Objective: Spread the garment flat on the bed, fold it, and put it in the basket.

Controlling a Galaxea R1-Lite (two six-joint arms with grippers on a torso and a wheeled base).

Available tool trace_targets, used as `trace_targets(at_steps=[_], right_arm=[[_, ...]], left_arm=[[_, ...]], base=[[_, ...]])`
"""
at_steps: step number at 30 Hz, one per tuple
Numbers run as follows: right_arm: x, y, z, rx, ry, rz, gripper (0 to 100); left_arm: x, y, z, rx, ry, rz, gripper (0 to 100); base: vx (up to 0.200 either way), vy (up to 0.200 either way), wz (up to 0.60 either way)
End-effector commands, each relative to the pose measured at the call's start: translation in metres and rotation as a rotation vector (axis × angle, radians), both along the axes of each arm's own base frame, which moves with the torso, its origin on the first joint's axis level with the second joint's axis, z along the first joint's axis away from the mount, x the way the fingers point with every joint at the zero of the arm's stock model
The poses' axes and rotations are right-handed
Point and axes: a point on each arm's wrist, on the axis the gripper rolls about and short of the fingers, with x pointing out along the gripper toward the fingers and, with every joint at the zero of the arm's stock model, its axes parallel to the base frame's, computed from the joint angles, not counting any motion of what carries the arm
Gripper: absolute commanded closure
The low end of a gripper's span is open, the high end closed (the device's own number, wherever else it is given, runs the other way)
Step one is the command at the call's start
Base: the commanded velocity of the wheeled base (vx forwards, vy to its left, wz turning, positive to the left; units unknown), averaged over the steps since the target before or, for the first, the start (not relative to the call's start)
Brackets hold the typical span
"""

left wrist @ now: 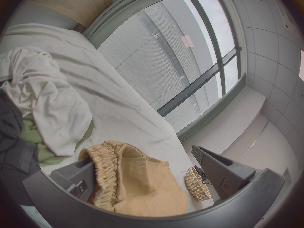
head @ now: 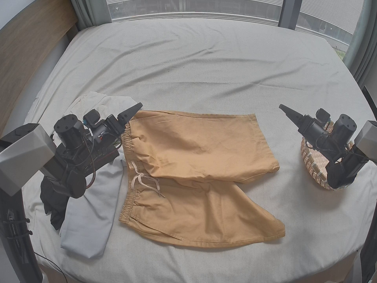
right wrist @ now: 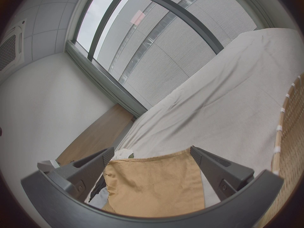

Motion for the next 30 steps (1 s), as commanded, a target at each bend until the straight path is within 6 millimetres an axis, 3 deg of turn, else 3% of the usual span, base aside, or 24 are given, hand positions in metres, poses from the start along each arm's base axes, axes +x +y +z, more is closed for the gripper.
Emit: trace_targets(at_steps=[1, 7, 11, 16, 17, 30], right_arm=[[-0.027, 0.004, -0.011, -0.053, 0.056, 0.006, 0], [-0.063, 0.016, -0.011, -0.070, 0.115, 0.056, 0], [-0.075, 0.020, -0.012, -0.087, 0.127, 0.071, 0], [-0.093, 0.021, -0.032, -0.128, 0.207, 0.111, 0], [-0.104, 0.020, -0.042, -0.151, 0.245, 0.158, 0], [-0.103, 0.016, -0.096, -0.255, 0.365, 0.180, 0]], left_arm=[[-0.023, 0.013, 0.005, 0.018, 0.045, 0.030, 0], [-0.052, 0.026, 0.014, 0.076, 0.053, 0.064, 0], [-0.069, 0.035, 0.017, 0.083, 0.062, 0.077, 0], [-0.086, 0.035, 0.014, 0.099, 0.079, 0.066, 0], [-0.094, 0.034, 0.015, 0.119, 0.068, 0.059, 0], [-0.098, 0.007, -0.003, 0.133, 0.074, -0.042, 0]], base=[[0.000, 0.000, 0.00], [0.000, 0.000, 0.00], [0.000, 0.000, 0.00], [0.000, 0.000, 0.00], [0.000, 0.000, 0.00], [0.000, 0.000, 0.00]])
